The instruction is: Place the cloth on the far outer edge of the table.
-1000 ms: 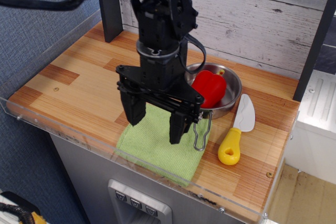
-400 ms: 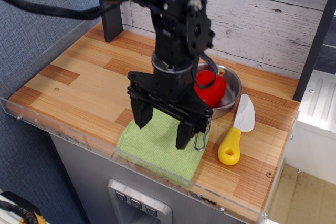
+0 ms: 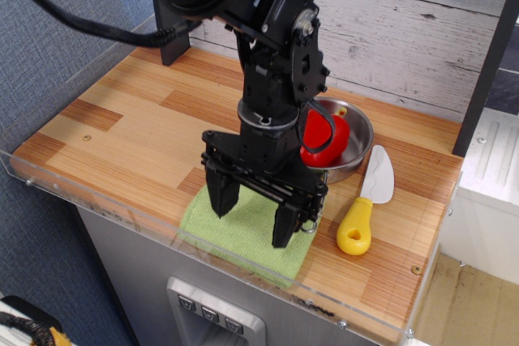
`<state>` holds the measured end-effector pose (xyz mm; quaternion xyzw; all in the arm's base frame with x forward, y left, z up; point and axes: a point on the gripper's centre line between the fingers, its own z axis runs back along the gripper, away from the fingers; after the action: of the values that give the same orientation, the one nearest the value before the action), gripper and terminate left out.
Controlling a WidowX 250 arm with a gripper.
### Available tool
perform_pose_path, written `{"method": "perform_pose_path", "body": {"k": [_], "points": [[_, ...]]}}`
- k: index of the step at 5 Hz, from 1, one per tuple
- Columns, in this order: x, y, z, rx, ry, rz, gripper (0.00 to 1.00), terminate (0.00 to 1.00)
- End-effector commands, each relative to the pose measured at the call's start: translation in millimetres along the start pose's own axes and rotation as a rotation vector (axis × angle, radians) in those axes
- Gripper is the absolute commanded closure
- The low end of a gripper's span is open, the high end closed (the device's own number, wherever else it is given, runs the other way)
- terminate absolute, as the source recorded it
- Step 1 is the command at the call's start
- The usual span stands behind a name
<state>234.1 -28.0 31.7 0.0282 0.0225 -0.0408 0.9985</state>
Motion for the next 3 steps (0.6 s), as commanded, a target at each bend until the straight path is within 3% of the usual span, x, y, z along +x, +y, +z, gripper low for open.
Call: {"method": "perform_pose_path", "body": {"k": [1, 3], "points": [[8.5, 11.2, -5.4, -0.013, -0.015, 0.002, 0.00, 0.00], [9.1, 10.0, -17.7, 0.064, -0.005, -0.060, 0.00, 0.00]]}}
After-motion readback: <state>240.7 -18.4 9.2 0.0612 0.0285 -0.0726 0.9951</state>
